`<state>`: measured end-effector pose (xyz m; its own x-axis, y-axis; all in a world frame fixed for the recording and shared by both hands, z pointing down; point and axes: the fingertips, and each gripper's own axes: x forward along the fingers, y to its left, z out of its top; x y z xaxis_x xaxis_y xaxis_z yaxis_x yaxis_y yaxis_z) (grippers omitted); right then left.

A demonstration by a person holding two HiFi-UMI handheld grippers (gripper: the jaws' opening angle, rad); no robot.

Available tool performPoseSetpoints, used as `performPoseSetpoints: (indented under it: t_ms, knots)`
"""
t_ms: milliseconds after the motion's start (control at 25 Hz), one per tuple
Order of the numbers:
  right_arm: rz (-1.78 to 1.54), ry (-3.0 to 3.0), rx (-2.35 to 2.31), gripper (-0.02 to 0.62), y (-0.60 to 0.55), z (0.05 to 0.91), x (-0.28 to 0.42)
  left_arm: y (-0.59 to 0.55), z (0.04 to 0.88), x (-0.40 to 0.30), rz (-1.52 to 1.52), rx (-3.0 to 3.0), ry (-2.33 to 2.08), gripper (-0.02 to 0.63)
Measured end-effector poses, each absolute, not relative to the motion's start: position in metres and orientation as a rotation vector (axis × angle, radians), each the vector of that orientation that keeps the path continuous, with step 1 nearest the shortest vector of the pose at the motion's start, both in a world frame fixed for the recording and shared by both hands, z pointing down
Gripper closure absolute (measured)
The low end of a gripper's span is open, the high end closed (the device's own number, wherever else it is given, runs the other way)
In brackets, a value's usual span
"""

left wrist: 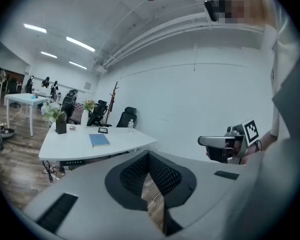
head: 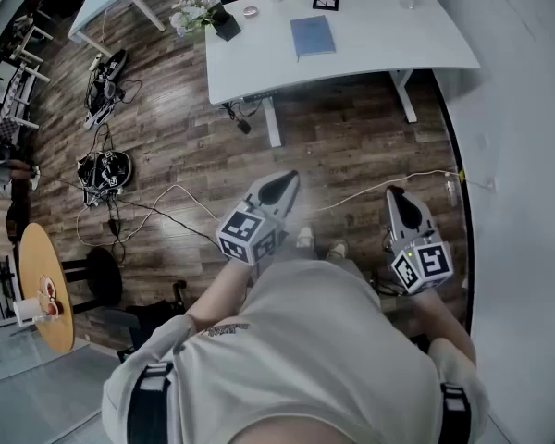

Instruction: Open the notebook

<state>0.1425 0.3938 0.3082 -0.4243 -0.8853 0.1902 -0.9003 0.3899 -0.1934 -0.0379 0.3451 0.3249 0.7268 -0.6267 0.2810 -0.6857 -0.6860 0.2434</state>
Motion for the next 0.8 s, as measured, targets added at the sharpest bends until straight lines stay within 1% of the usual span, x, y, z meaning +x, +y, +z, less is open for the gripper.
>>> performPoseSetpoints:
  t_ms: [440,800]
  knots:
    - [0.417,-2.584,1.621,0.594,0.396,0.315,0.146,0.350,0.334,-0.020,0.268,2.603,-0.978,0.604]
    - [0.419,-2.592,1.636,0.594,0.399,0.317,0.170,0.354,0.337,-0.001,0.290,2.599,-0.981,0.604]
